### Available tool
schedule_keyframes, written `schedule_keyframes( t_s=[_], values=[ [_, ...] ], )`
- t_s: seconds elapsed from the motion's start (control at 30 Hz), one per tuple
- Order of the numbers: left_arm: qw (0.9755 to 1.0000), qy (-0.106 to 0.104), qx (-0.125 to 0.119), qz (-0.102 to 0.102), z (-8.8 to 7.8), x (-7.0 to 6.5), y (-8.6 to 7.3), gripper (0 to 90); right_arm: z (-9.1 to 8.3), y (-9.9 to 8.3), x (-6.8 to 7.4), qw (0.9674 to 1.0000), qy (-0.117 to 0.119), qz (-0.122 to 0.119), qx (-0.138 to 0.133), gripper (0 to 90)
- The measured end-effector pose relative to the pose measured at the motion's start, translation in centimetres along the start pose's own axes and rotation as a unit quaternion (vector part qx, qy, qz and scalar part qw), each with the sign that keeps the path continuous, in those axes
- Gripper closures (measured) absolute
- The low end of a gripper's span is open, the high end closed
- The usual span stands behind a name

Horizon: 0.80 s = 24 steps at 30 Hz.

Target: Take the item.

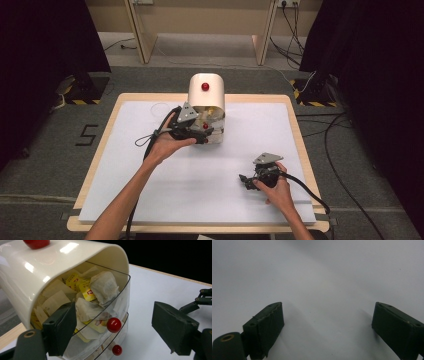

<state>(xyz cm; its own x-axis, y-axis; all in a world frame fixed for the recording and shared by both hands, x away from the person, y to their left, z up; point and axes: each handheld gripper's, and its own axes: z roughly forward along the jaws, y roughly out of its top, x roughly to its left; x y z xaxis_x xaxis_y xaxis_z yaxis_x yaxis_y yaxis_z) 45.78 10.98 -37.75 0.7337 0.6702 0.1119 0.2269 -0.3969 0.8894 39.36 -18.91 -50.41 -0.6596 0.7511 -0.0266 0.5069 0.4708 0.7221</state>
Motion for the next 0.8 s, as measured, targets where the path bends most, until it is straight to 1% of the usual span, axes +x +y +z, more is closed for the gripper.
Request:
schedule_keyframes(
  t_s=[0.07, 0.1, 0.13, 0.27, 0.4, 0.47, 0.5, 0.57, 0.6, 0.67, 0.7, 0.73, 0.8],
  values=[
    [0.9999, -0.003, 0.011, -0.003, 0.4, 0.2, -0.1, 19.7, 0.0, 0.0, 0.0, 1.0000, 0.000, 0.001, 0.000, 10.9],
    [0.9999, -0.001, 0.011, 0.003, 0.4, 0.1, -0.2, 19.5, 0.0, 0.0, 0.0, 1.0000, 0.000, 0.001, 0.000, 10.9],
    [0.9999, -0.003, 0.013, 0.004, 0.4, 0.1, -0.2, 19.4, 0.0, 0.0, 0.0, 1.0000, 0.000, 0.000, 0.000, 10.9],
    [0.9998, -0.018, 0.011, 0.002, -0.1, -0.1, -0.2, 19.0, 0.0, 0.0, 0.0, 1.0000, 0.000, 0.001, 0.000, 10.9],
    [0.9997, -0.020, 0.014, 0.006, -0.4, -0.3, -0.3, 19.0, 0.0, 0.0, 0.0, 1.0000, -0.001, 0.000, 0.000, 11.0],
    [0.9996, -0.023, 0.015, 0.007, -0.6, -0.6, -0.4, 19.1, 0.0, 0.0, 0.0, 1.0000, 0.000, 0.000, 0.000, 10.9],
    [0.9995, -0.028, 0.014, 0.002, -0.9, -0.9, -0.6, 19.1, 0.0, 0.0, 0.0, 1.0000, 0.000, -0.001, 0.000, 11.0],
    [0.9995, -0.028, 0.015, 0.005, -1.0, -1.0, -0.6, 19.1, 0.0, 0.0, 0.0, 1.0000, -0.001, -0.001, 0.000, 11.0],
    [0.9994, -0.028, 0.017, 0.013, -1.3, -1.4, -0.8, 19.1, 0.0, 0.0, 0.0, 1.0000, 0.000, 0.002, 0.000, 10.9],
    [0.9992, -0.031, 0.017, 0.016, -1.7, -1.9, -1.1, 19.1, 0.0, 0.0, 0.0, 1.0000, 0.001, 0.002, 0.000, 10.9],
    [0.9992, -0.031, 0.017, 0.016, -1.7, -1.9, -1.1, 19.1, 0.0, 0.0, 0.1, 1.0000, 0.000, 0.003, 0.000, 11.0],
    [0.9992, -0.032, 0.017, 0.017, -2.0, -2.2, -1.3, 19.1, 0.0, 0.0, 0.0, 1.0000, 0.000, 0.002, 0.000, 11.0],
    [0.9990, -0.031, 0.018, 0.026, -2.3, -2.8, -1.6, 19.1, 0.0, 0.0, 0.0, 1.0000, 0.001, 0.002, 0.000, 10.9]
  ],
)
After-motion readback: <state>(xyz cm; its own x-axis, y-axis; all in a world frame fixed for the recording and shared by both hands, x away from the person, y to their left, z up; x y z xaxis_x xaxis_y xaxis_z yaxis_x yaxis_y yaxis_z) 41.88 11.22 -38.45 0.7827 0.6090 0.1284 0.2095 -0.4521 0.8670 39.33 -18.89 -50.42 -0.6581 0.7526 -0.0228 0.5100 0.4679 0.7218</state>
